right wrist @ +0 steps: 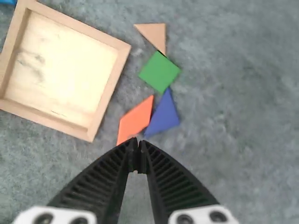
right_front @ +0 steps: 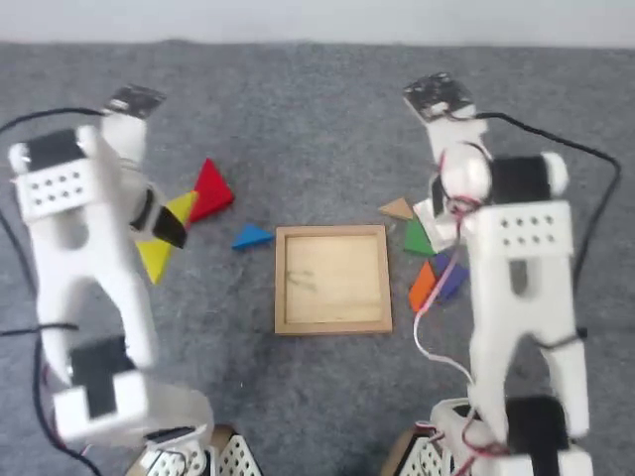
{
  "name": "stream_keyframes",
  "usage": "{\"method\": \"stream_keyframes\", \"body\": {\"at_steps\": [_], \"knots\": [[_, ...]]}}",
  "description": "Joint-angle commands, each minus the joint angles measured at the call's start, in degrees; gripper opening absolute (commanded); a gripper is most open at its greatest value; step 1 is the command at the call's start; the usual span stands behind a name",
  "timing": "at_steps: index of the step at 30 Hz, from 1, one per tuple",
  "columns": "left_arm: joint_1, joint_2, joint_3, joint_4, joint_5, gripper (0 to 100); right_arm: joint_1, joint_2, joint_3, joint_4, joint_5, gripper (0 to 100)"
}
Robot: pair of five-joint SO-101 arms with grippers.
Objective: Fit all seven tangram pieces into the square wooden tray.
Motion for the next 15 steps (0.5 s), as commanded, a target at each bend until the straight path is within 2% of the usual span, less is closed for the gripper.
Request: {"method": "stream_keyframes", "body": {"at_steps": [1, 6, 10, 15], "knots": [[6.15, -12.40, 7.25, 0.79, -1.32, 21, 3.91, -10.33, 6.95, 0.31, 1.14, 1.9], [16.35, -22.59, 15.60, -1.93, -0.97, 21, 7.34, -21.76, 23.38, -4.44, 6.07, 1.9], [24.18, -26.73, 23.96, -10.81, -0.88, 21, 10.33, -28.00, 36.22, -11.21, 8.53, 1.9], [31.47, -24.44, 31.43, -23.82, -0.79, 21, 10.33, -27.12, 47.56, -19.12, 8.79, 1.9]]}}
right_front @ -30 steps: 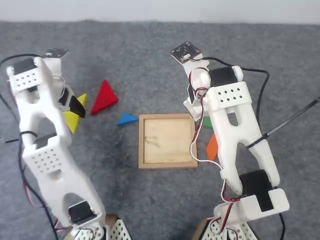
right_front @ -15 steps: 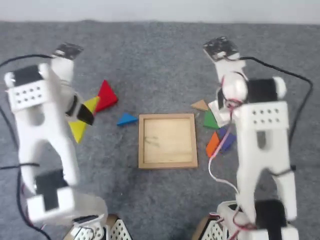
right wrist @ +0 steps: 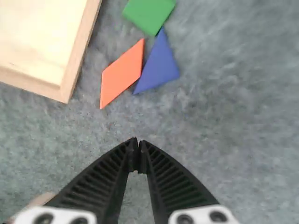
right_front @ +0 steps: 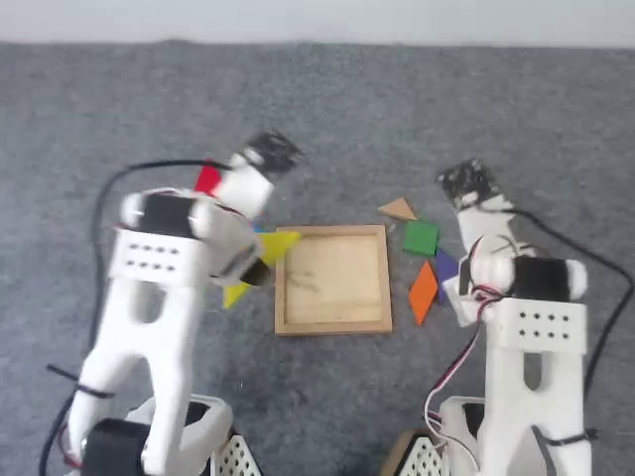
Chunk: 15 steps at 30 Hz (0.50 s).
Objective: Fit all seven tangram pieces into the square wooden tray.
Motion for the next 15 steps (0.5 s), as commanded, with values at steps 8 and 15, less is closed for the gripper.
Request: {"method": "stream_keyframes", "body": {"at_steps": [8, 15], "knots": [[9.41, 10.29, -0.04, -18.37, 0.18, 21, 0.57, -0.75, 13.89, -18.24, -8.00, 1.9], [10.55, 23.21, -8.48, -18.29, 0.18, 14, -0.92, -0.66, 17.49, -23.52, -11.60, 1.9]]}}
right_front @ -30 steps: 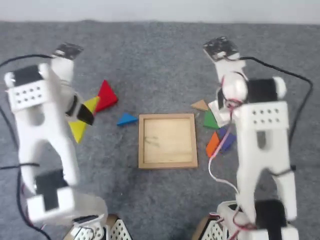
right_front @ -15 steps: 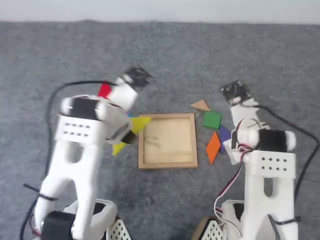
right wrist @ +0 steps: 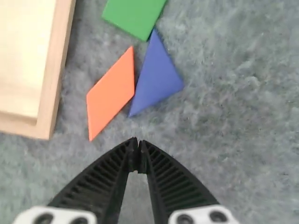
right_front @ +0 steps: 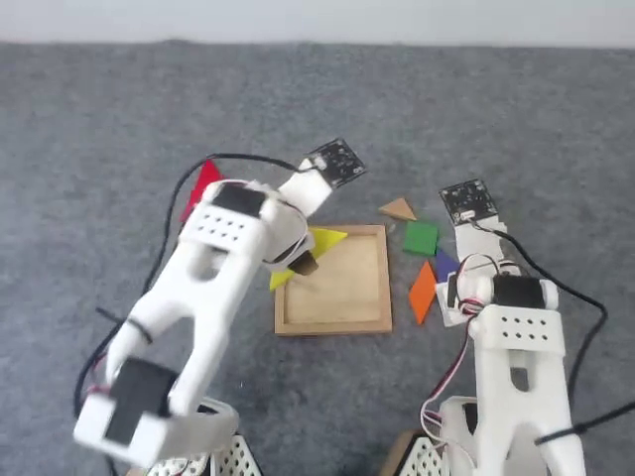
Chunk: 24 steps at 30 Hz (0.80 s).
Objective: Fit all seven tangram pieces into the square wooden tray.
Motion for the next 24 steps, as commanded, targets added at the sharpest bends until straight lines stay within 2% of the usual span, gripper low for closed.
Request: {"method": "stream_keyframes", "body": {"at_steps": [1, 5, 11, 17, 24], "knots": [[1.32, 6.07, -8.13, 0.18, 0.18, 11, -1.54, -0.66, 0.88, -3.56, -3.34, 1.9], [2.46, 12.04, -14.46, 5.45, -0.35, 3, -2.68, -0.66, 1.67, -4.00, -3.34, 1.9], [3.25, 18.81, -22.73, 13.27, -6.15, 2, -2.42, -0.66, 1.67, -4.00, -3.52, 1.9], [2.81, 23.74, -25.19, 8.79, -5.98, 1, -2.33, -0.66, 1.76, -4.79, -3.60, 1.9], [2.73, 24.09, -25.89, 11.43, -3.52, 1, -2.33, -0.66, 1.76, -4.79, -3.34, 1.9]]}}
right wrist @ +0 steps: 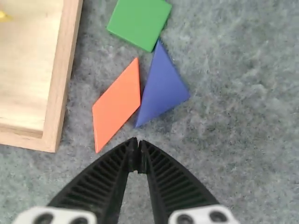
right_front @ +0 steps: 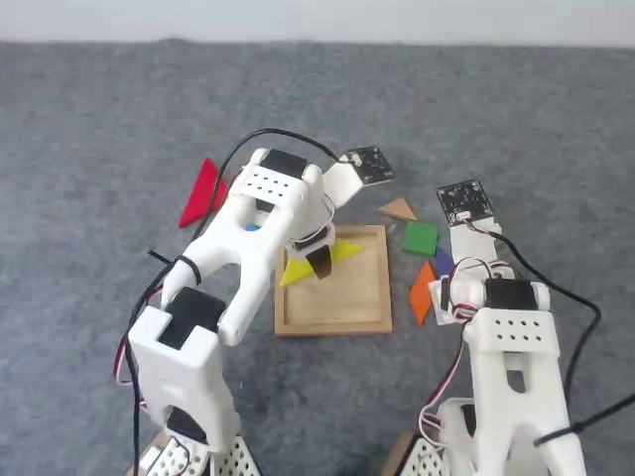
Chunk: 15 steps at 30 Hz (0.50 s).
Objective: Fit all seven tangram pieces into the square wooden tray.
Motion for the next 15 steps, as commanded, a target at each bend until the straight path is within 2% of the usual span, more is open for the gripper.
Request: {"method": "stream_keyframes", "body": {"at_steps": [1, 5, 10, 12, 15], "knots": [[-0.18, -0.97, -3.21, 0.70, 2.02, 1, -0.04, -0.66, -0.44, -1.10, -0.35, 1.9], [-0.18, -2.29, -3.38, 1.14, 1.32, 1, 0.04, -0.66, -0.44, -1.10, -0.26, 1.9], [0.35, -3.08, -3.65, 2.90, -7.47, 1, 0.04, -0.75, -0.44, -1.10, -0.26, 1.9], [0.44, -2.90, -3.74, 3.16, -14.51, 1, 0.04, -0.75, -0.44, -1.10, -0.26, 1.9], [0.18, -2.46, -2.95, 3.25, -29.71, 1, 0.04, -0.75, -0.44, -1.10, -0.26, 1.9]]}}
